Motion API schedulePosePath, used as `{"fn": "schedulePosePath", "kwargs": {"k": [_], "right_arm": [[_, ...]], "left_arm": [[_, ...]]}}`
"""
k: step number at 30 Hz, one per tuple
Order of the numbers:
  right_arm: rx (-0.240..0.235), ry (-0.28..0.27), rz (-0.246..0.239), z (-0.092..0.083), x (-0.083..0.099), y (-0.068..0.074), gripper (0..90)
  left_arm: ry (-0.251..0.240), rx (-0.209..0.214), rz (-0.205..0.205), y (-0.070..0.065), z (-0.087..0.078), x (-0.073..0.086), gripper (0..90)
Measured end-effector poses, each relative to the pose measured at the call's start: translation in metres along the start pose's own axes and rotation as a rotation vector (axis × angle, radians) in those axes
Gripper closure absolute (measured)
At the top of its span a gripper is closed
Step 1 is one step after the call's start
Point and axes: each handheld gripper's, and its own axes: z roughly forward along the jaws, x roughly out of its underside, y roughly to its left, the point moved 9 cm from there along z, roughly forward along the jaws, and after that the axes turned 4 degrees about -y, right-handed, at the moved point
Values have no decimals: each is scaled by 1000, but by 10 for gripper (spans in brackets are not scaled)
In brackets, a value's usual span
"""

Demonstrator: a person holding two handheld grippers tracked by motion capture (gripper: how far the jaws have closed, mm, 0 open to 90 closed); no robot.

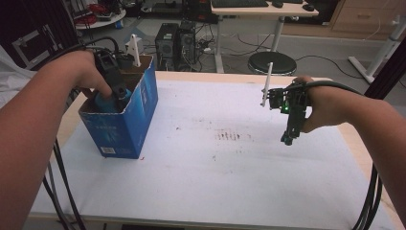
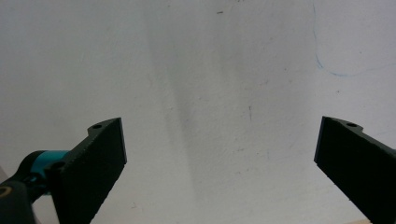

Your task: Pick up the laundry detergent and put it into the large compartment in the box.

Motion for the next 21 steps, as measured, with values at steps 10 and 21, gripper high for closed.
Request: {"fn": "schedulePosePath", "kwargs": {"k": [10, 21], "right_arm": [[1, 4, 16, 0, 3, 0, 12], [3, 1, 4, 0, 3, 0, 12]], "left_arm": [[-11, 1, -15, -1, -6, 2, 301], [-9, 1, 0, -7, -19, 0, 295]]}}
